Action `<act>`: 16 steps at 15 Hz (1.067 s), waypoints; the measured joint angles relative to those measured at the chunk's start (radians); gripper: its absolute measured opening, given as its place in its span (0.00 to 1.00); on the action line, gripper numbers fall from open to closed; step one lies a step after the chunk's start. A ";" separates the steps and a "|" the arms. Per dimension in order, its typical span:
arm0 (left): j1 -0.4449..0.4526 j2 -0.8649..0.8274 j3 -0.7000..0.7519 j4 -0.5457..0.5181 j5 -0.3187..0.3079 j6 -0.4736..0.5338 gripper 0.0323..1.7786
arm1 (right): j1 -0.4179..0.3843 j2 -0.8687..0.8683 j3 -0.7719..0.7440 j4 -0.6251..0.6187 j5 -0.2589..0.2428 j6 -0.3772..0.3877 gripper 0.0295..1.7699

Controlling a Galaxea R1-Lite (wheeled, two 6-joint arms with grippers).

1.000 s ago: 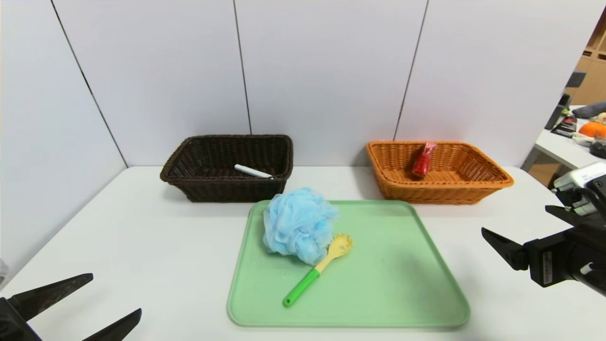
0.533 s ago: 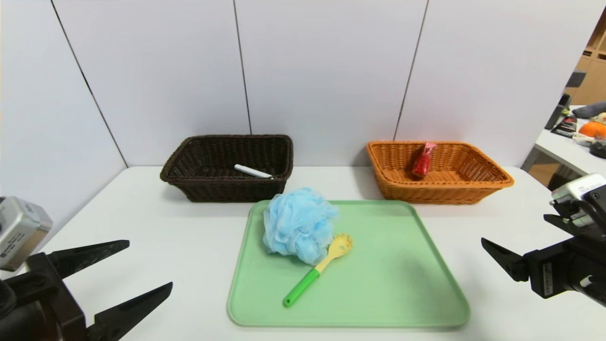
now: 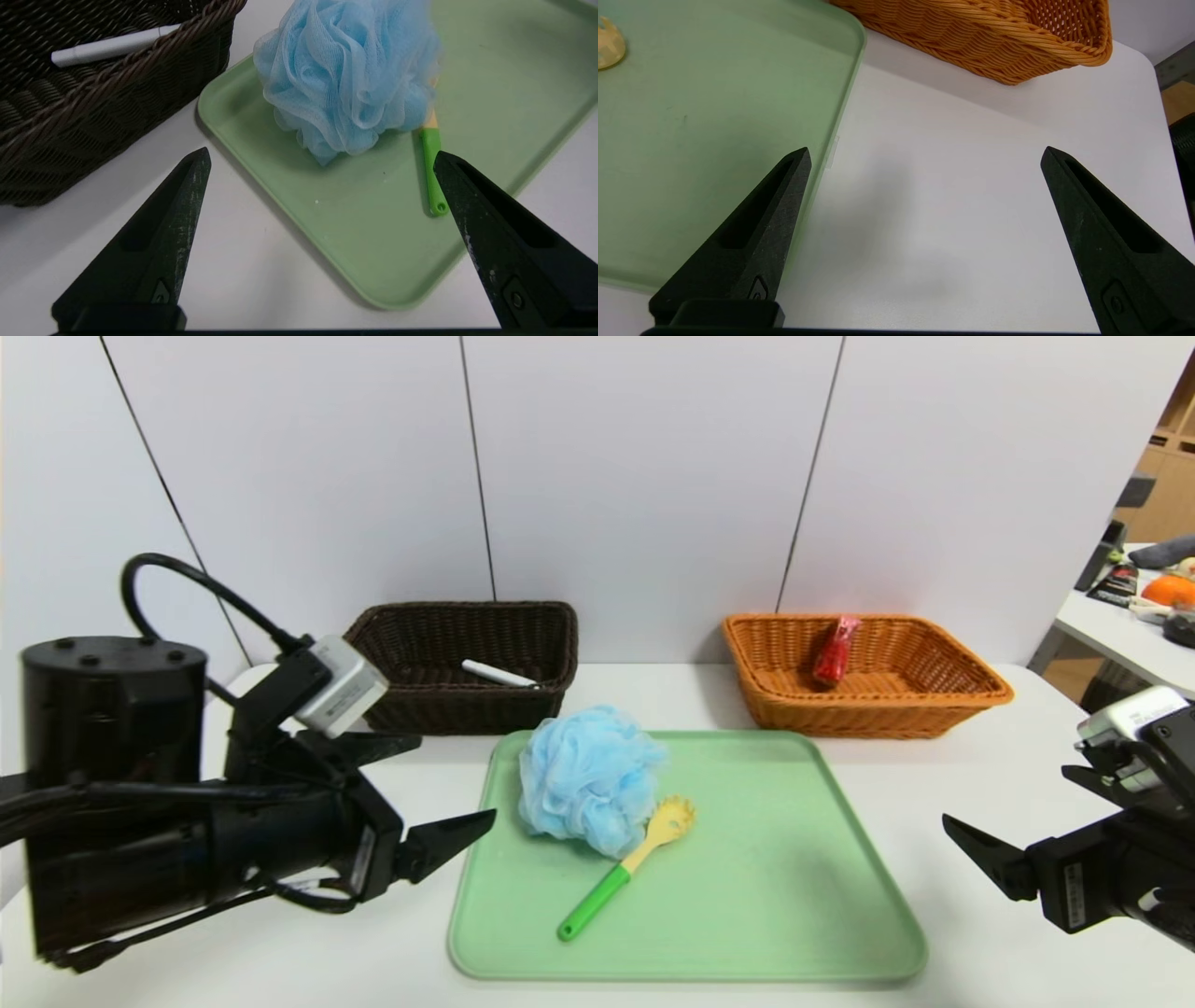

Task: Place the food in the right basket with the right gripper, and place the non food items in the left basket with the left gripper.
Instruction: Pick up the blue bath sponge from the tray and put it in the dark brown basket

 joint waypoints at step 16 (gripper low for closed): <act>-0.122 0.303 -0.138 -0.161 0.061 -0.185 0.95 | 0.043 0.041 0.003 -0.001 0.002 0.003 0.96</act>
